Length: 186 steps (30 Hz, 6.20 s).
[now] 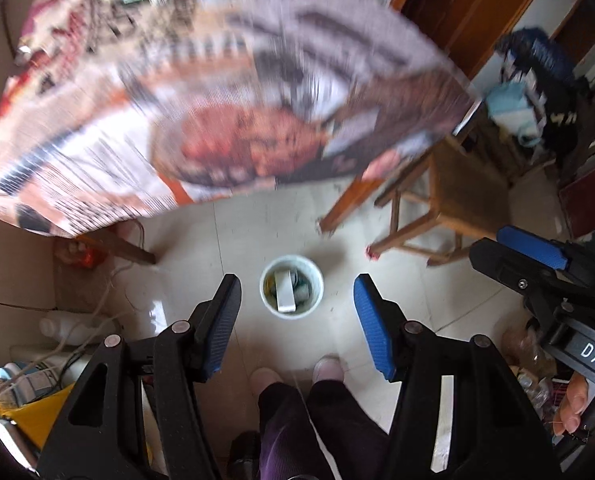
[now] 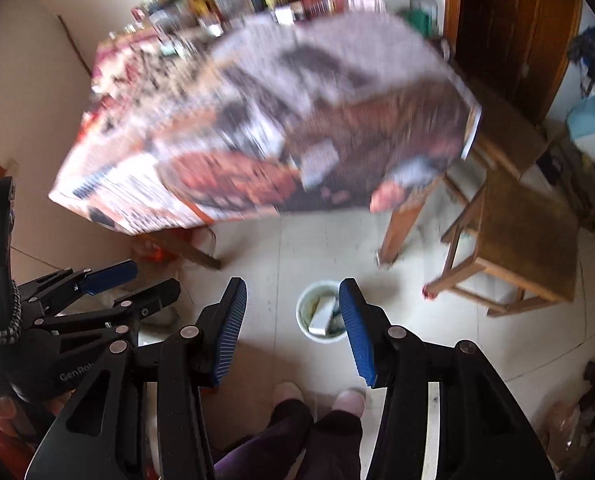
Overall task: Collect trash
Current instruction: 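Move both tools back toward the table, then grasp the foil ball with the left tool while the right tool grasps the small glass bottle, then lift the foil ball and glass bottle with both tools toward the white bowl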
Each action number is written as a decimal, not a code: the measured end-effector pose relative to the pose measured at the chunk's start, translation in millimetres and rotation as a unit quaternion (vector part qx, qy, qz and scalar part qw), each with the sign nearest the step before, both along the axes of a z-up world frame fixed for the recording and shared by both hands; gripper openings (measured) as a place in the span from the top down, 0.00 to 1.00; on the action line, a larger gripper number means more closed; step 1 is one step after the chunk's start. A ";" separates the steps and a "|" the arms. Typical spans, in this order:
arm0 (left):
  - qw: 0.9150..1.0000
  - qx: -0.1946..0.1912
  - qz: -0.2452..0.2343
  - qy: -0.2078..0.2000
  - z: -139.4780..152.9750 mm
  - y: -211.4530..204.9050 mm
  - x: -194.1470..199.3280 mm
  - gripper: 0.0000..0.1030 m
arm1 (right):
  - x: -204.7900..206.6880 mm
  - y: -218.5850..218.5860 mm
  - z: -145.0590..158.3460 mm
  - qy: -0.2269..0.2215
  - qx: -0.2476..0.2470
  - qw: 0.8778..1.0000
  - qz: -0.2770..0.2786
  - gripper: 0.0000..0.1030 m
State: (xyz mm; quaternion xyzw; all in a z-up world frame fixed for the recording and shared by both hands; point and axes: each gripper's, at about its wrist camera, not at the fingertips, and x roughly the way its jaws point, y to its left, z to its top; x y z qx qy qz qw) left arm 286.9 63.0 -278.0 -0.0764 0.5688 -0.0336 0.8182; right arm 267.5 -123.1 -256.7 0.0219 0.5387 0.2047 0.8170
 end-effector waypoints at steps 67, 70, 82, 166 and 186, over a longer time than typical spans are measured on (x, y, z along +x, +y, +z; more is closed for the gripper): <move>0.957 0.050 0.169 -0.231 213.4 55.4 202.3 0.12 | 234.3 37.3 171.3 -0.240 0.006 0.965 0.105 0.22; 0.960 0.045 0.164 -0.220 202.6 80.9 223.5 0.12 | 252.4 55.8 164.1 -0.232 0.000 0.968 0.094 0.22; 0.979 0.026 0.156 -0.127 125.4 189.0 329.3 0.12 | 359.0 132.9 103.6 -0.162 -0.034 0.982 0.093 0.22; 0.947 0.035 0.086 -0.308 253.5 7.6 109.0 0.49 | 140.4 -26.3 215.8 -0.276 0.100 0.955 0.030 0.75; 0.957 0.023 0.020 -0.289 230.7 44.1 -88.5 0.49 | -59.0 5.6 192.3 -0.241 0.079 0.967 -0.033 0.75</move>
